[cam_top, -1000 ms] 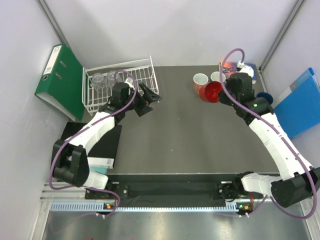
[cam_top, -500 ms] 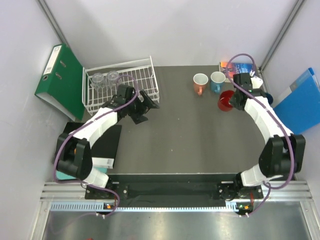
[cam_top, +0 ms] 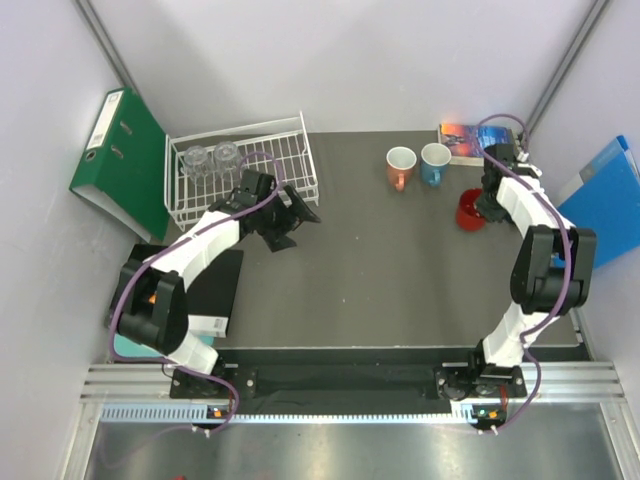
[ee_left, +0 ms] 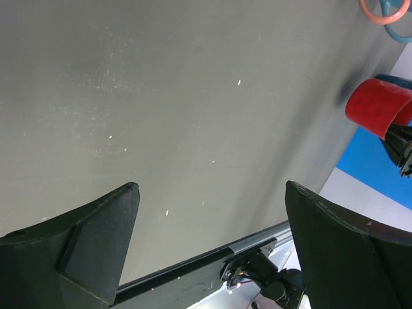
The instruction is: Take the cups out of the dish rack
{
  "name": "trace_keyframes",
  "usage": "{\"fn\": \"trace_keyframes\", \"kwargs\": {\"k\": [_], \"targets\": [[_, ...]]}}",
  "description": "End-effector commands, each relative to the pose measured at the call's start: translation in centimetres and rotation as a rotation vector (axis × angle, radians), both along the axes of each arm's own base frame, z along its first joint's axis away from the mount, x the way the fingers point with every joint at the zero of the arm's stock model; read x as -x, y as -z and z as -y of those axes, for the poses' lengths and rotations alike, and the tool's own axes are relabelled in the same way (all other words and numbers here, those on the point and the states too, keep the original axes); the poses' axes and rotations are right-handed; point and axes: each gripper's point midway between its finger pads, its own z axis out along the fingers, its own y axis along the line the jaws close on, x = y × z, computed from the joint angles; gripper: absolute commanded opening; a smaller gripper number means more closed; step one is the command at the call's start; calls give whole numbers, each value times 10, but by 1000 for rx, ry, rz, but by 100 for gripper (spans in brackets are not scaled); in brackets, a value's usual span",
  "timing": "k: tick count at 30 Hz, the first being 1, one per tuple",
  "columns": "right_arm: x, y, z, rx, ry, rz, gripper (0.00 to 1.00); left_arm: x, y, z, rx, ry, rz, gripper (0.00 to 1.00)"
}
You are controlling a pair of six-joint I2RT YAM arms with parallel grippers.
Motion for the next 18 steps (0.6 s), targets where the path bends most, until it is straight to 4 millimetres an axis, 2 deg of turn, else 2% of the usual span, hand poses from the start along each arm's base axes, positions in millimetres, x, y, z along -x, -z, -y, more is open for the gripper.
{"fn": "trace_keyframes", "kwargs": {"k": [1, 6, 18], "targets": [[-33, -30, 11, 3, 27, 112, 0, -6, -3, 1, -16, 7, 10, 99], [-48, -28, 12, -6, 16, 93, 0, -7, 1, 3, -20, 14, -5, 99], [-54, -6, 13, -23, -14, 27, 0, -12, 8, 9, -14, 29, -40, 99]]}}
